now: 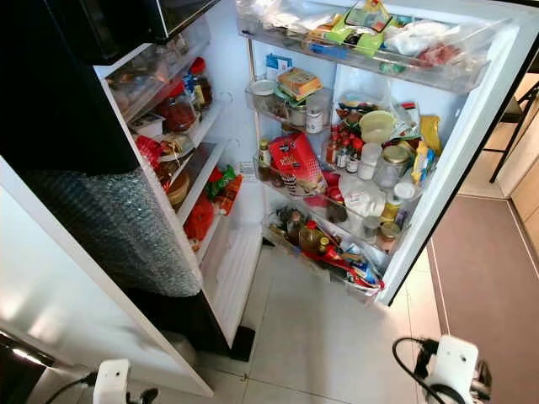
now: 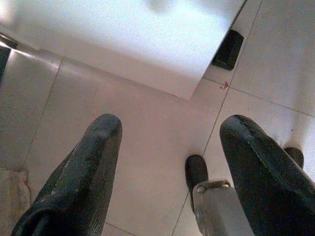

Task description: Restocking fridge

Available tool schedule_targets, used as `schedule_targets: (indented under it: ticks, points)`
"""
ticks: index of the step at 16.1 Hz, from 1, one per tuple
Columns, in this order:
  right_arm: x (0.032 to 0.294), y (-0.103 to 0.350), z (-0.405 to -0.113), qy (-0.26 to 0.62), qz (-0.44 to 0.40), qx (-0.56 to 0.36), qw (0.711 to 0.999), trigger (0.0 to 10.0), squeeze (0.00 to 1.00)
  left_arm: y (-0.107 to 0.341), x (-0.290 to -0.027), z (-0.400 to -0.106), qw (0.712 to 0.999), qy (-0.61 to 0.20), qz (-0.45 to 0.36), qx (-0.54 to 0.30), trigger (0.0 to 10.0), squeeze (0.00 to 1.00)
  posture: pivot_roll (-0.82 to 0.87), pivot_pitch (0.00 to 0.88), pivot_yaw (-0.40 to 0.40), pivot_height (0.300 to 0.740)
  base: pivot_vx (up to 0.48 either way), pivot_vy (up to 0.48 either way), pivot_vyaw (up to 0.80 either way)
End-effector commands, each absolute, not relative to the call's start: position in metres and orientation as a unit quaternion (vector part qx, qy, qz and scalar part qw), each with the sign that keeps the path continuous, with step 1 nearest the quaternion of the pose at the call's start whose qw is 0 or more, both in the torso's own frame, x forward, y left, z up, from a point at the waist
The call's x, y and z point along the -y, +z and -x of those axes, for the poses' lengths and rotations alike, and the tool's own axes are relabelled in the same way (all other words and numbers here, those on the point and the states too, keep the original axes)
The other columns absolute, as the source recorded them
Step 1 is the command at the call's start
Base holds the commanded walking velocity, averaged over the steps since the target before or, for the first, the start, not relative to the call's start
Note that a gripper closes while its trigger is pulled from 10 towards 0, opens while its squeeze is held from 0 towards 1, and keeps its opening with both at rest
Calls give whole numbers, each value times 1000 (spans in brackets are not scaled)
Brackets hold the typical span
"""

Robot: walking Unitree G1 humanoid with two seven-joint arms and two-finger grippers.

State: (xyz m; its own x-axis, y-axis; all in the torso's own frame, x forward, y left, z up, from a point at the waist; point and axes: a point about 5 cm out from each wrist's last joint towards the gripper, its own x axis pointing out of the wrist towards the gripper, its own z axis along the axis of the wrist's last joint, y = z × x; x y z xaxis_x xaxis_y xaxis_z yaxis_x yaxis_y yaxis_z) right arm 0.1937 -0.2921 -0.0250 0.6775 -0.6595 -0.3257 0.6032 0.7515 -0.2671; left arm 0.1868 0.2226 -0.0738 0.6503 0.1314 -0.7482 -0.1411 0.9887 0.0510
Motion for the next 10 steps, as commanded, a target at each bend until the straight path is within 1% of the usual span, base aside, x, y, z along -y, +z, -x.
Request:
schedule_targets:
  ticks: [1,2,4,6,8,10]
  points:
    - [308,-12,-195,-403,80,-170,896,10000,0,-76,-226,-181,903,89,13,-420,10000,0,-112,31,48,740,0,0,0]
    - [317,-2,-196,-441,69,-142,884,10000,0,-76,-226,-182,903,90,14,-420,10000,0,-111,37,51,740,0,0,0]
    - [325,10,-202,-468,54,-113,875,10000,0,-76,-225,-181,902,90,14,-421,10000,0,-113,44,55,740,0,0,0]
    - [328,23,-212,-477,42,-90,873,10000,0,-77,-227,-180,902,91,12,-422,10000,0,-111,46,56,740,0,0,0]
    - [329,38,-221,-473,67,-60,876,10000,0,-77,-227,-180,902,92,13,-422,10000,0,-106,47,55,740,0,0,0]
    - [331,54,-230,-477,69,-31,876,10000,0,-77,-227,-180,902,92,13,-423,10000,0,-111,50,57,740,0,0,0]
